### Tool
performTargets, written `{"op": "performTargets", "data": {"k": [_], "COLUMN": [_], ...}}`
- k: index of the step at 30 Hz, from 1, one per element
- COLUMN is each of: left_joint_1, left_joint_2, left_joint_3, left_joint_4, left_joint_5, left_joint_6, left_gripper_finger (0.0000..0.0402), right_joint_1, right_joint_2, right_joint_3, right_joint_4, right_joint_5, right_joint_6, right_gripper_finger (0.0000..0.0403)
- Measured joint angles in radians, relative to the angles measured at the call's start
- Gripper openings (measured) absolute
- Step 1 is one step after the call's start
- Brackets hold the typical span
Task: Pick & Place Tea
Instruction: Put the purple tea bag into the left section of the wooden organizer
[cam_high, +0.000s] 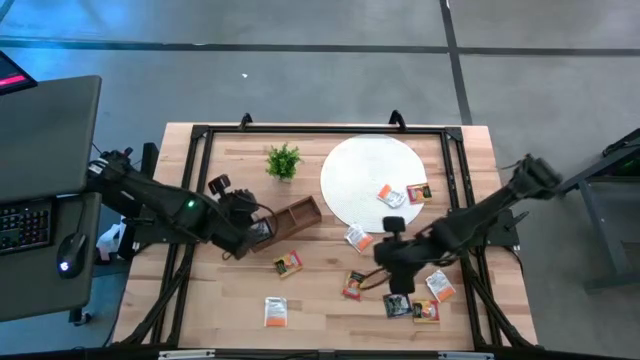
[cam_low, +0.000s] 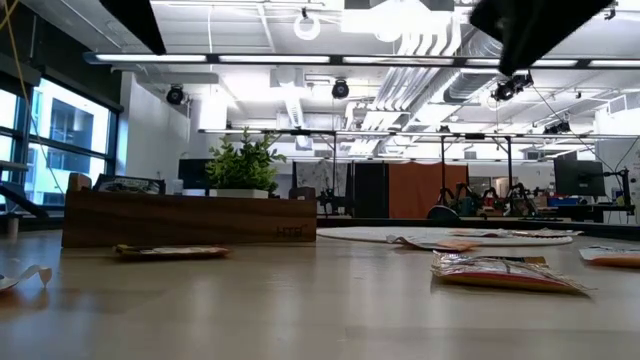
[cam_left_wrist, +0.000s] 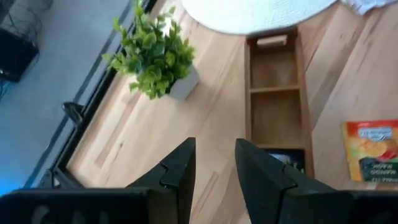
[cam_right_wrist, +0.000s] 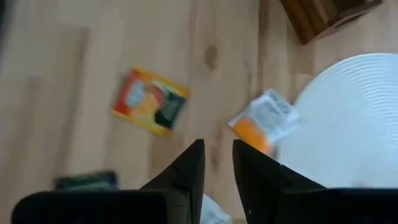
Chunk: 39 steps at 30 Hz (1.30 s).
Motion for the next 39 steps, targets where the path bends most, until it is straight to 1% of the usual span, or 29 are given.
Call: {"op": "performTargets", "data": {"k": [2,4,9,13,17,21,25,29,33,36,39], "left_joint_1": [-0.016,-0.02,-0.019,-0.019,-0.019,-0.019,-0.019,-0.019,-0.019,-0.019,-0.019], "left_joint_2": [0.0,0.0,0.0,0.0,0.0,0.0,0.0,0.0,0.0,0.0,0.0], "left_joint_3": [0.0,0.0,0.0,0.0,0.0,0.0,0.0,0.0,0.0,0.0,0.0], "left_joint_4": [0.001,0.002,0.002,0.002,0.002,0.003,0.003,0.003,0.004,0.004,0.004], "left_joint_5": [-0.015,-0.018,-0.026,-0.052,-0.077,-0.111,-0.126,-0.142,-0.149,-0.149,-0.149], "left_joint_6": [-0.034,-0.071,-0.126,-0.147,-0.165,-0.183,-0.212,-0.219,-0.225,-0.239,-0.247], "left_gripper_finger": [0.011,0.011,0.011,0.011,0.011,0.011,0.011,0.011,0.011,0.011,0.011], "right_joint_1": [0.011,0.013,0.013,0.027,0.076,0.125,0.165,0.187,0.188,0.189,0.189], "right_joint_2": [-0.053,-0.076,-0.058,-0.03,-0.009,0.021,0.091,0.18,0.241,0.257,0.259], "right_joint_3": [-0.086,-0.161,-0.297,-0.344,-0.368,-0.367,-0.367,-0.367,-0.36,-0.357,-0.36], "right_joint_4": [0.106,0.202,0.421,0.467,0.474,0.485,0.489,0.495,0.498,0.489,0.489], "right_joint_5": [-0.043,-0.091,-0.242,-0.313,-0.34,-0.332,-0.33,-0.326,-0.321,-0.296,-0.26], "right_joint_6": [0.065,0.107,0.113,0.107,0.088,0.117,0.144,0.145,0.147,0.16,0.154], "right_gripper_finger": [0.0087,0.0098,0.0141,0.0175,0.0189,0.0188,0.0182,0.0175,0.0167,0.0148,0.0102]}}
